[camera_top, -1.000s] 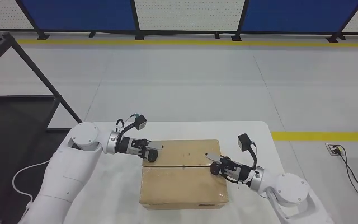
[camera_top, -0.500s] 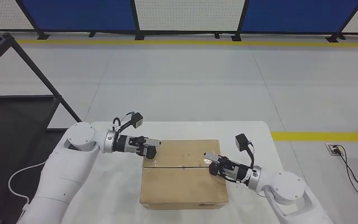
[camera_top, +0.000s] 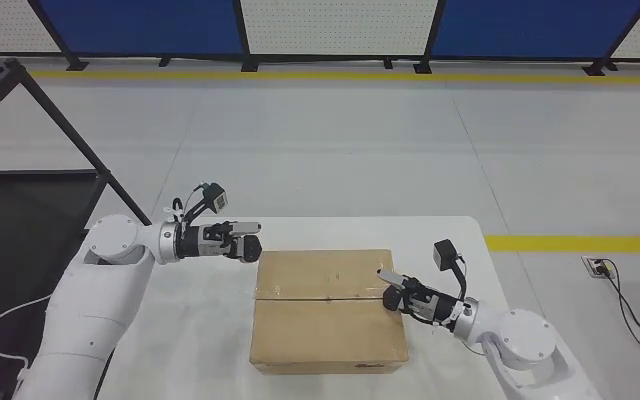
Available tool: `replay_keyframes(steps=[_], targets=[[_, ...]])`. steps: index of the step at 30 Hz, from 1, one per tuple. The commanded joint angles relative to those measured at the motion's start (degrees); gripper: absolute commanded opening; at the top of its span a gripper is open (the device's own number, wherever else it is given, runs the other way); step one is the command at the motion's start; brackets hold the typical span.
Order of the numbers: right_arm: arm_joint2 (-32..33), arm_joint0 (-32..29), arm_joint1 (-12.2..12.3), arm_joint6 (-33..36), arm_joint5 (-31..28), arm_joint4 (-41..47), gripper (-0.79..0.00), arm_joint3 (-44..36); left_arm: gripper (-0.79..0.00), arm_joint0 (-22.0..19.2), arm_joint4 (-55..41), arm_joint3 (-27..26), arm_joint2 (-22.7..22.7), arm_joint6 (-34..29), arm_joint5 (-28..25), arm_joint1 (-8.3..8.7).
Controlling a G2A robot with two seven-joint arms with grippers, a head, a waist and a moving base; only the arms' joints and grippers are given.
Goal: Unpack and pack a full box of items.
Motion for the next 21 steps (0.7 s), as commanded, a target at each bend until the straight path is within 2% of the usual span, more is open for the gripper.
replay_keyframes(steps=[1, 8, 21], targets=[[0.3, -0.3, 0.1, 0.0, 0.0, 0.1, 0.0, -0.2, 0.0, 0.0, -0.6, 0.4, -0.9, 0.1, -0.1, 0.34], [0.3, -0.3, 0.2, -0.3, 0.0, 0.3, 0.0, -0.4, 0.0, 0.2, -1.3, 1.0, -3.6, 3.0, 1.3, 1.41], [0.2, -0.2, 0.2, -0.1, 0.3, 0.4, 0.0, -0.5, 0.0, 0.2, -1.3, 1.0, -3.6, 3.0, 1.3, 1.41]])
